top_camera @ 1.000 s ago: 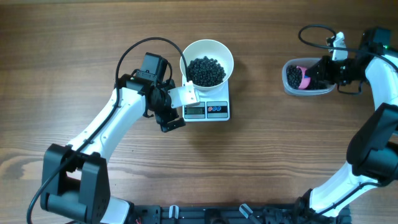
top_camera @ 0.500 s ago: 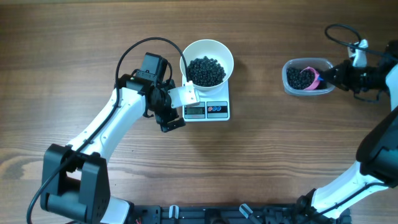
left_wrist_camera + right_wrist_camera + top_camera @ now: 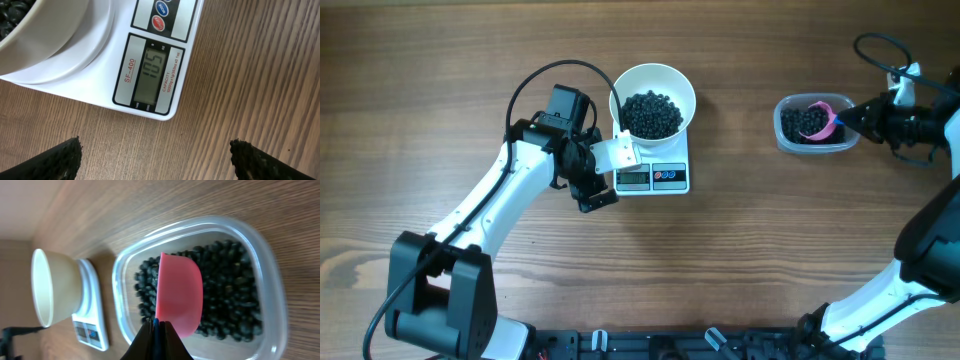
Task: Scoop item into bowl and weigh 150g on scale
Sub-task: 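Scoop black beans from the tub with the right gripper and lift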
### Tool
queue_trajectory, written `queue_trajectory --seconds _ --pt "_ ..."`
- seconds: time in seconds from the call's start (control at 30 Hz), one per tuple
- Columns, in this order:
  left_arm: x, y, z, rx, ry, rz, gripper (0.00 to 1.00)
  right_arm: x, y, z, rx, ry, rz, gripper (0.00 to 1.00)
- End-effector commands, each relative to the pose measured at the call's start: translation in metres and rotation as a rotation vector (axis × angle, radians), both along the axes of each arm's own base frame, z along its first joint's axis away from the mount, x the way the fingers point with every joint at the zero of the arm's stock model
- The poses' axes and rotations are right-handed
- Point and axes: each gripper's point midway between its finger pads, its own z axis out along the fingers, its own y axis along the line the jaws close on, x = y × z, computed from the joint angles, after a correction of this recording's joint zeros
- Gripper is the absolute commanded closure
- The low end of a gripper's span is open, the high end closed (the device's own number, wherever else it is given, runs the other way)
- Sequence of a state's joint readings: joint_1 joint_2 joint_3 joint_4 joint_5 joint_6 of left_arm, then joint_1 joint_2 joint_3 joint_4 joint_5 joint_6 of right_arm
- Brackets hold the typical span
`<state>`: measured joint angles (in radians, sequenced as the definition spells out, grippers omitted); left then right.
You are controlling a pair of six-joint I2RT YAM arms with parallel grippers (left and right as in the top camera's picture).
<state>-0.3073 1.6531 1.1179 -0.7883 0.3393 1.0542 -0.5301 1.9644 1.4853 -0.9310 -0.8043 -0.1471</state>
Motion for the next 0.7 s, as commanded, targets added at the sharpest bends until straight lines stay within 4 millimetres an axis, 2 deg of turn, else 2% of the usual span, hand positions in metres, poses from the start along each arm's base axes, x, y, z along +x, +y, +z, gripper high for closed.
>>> queue_trajectory --seconds 0.0,0.23,0.37,0.53,0.67 --pt "-0.003 -0.002 -0.004 -0.011 0.016 -0.016 0.0 0.002 -0.006 0.021 0.107 -0.076 -0.017 0.96" --pt "-0.003 -0.002 -0.004 -0.011 0.016 -0.017 0.0 -0.011 -0.014 0.024 0.102 -0.099 0.006 0.96" --pt "-0.003 -0.002 -0.004 -0.011 0.016 -0.017 0.0 -0.007 -0.015 0.046 0.162 -0.166 -0.009 0.96" --pt "-0.003 -0.002 -0.004 -0.011 0.016 -0.016 0.0 -0.005 -0.015 0.057 0.171 -0.181 -0.014 0.96" --pt "-0.003 -0.002 -0.004 -0.011 0.016 -0.016 0.0 -0.001 -0.005 0.07 0.238 -0.23 0.007 0.96"
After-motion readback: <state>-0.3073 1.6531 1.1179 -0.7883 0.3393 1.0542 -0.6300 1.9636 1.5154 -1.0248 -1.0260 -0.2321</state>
